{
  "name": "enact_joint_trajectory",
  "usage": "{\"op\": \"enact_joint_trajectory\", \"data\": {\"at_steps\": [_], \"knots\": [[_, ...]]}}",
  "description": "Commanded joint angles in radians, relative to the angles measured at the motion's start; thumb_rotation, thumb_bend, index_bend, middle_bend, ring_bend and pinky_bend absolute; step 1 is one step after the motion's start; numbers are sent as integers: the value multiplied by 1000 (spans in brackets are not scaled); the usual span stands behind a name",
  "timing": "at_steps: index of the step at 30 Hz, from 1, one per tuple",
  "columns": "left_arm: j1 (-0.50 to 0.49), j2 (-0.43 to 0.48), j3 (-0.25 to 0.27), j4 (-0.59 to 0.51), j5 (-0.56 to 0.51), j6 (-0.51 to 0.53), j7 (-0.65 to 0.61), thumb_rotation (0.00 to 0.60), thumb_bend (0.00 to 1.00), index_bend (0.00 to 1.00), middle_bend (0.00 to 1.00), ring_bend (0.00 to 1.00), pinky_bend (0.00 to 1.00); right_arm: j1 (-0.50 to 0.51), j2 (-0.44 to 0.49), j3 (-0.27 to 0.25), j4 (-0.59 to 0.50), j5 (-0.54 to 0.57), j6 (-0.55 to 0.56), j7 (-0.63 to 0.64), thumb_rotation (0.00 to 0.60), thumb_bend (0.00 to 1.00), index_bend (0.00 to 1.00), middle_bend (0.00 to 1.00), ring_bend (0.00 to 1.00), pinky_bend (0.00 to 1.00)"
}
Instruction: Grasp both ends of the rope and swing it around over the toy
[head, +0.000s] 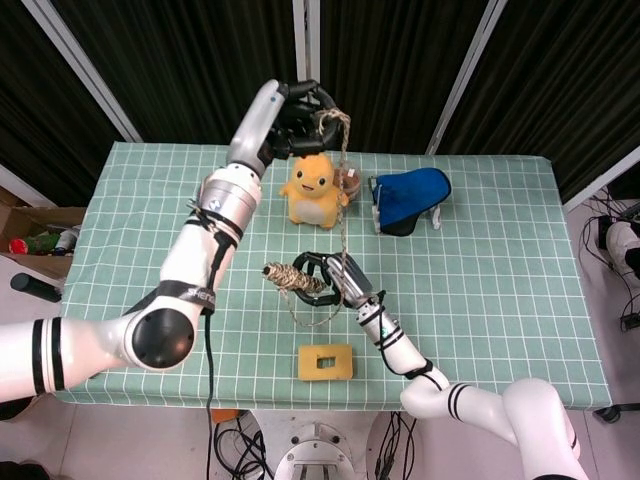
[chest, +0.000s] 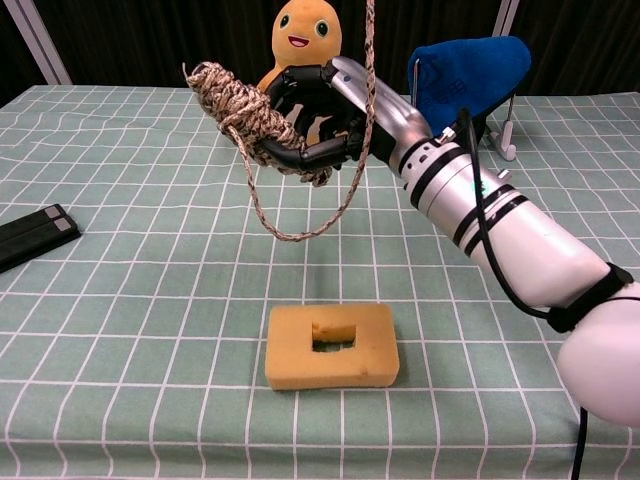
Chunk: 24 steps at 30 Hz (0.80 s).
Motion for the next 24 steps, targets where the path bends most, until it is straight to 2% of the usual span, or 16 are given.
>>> {"op": "enact_joint_trajectory", "data": {"at_steps": [1, 8, 24], "knots": [[41, -11, 6, 52, -17, -10, 22, 600, 559, 758, 754, 678, 698, -27, 27, -23, -30, -14, 26, 15, 600, 691, 788, 628, 607, 823], [128, -4, 16, 108, -16, -41, 45, 600, 560, 759, 755, 678, 698, -77, 88, -45, -102, -33, 88, 51, 600, 691, 788, 628, 607, 823], [285, -88, 113, 305, -6, -141, 117, 600, 560, 759, 755, 678, 698, -188, 224, -64, -259, -57, 228, 127, 600, 695, 788, 629, 607, 823]]}}
